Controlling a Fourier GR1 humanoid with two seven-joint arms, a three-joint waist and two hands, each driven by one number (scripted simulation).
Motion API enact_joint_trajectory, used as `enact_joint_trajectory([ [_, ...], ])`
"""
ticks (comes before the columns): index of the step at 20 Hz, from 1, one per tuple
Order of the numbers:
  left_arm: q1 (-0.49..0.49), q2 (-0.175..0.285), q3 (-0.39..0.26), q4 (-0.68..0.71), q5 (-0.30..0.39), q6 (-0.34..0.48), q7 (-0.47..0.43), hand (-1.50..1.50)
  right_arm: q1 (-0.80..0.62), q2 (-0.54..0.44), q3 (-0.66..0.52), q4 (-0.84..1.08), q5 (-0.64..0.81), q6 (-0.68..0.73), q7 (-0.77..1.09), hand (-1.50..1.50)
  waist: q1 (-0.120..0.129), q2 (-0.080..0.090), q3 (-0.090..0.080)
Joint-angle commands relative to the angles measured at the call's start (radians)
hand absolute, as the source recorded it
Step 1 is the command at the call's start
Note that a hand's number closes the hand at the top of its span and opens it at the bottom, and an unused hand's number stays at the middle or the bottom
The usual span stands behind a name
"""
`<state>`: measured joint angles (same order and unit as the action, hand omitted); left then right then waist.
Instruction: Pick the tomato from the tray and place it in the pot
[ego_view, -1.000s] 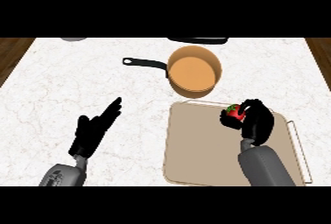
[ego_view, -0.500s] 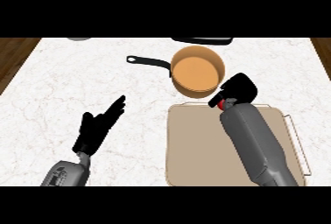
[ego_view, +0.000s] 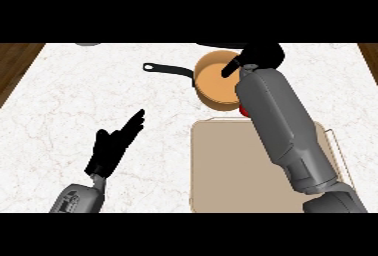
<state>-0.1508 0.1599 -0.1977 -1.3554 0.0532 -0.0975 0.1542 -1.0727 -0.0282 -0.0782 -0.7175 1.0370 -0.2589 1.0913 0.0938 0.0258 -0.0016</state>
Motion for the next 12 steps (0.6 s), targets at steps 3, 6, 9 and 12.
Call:
enact_joint_trajectory([
  [3, 0.014, 0.024, 0.020, 0.014, 0.001, -0.010, -0.022, 0.00, -0.085, -0.002, -0.051, -0.045, 0.106, -0.386, 0.060, -1.50, -0.010, 0.000, 0.000],
  [6, 0.005, 0.009, 0.034, 0.015, 0.012, 0.004, -0.021, 0.00, -0.099, -0.035, -0.091, -0.051, 0.173, -0.495, 0.082, -1.50, -0.040, -0.009, 0.000],
  [9, 0.026, 0.014, 0.043, 0.025, 0.009, 0.011, -0.026, 0.00, -0.095, -0.007, -0.115, -0.063, 0.263, -0.605, 0.132, -1.50, -0.057, -0.017, -0.001],
  [12, 0.039, 0.029, 0.051, 0.005, 0.019, 0.002, -0.009, 0.00, -0.094, 0.003, -0.147, -0.081, 0.354, -0.700, 0.141, -1.50, -0.061, -0.022, 0.000],
])
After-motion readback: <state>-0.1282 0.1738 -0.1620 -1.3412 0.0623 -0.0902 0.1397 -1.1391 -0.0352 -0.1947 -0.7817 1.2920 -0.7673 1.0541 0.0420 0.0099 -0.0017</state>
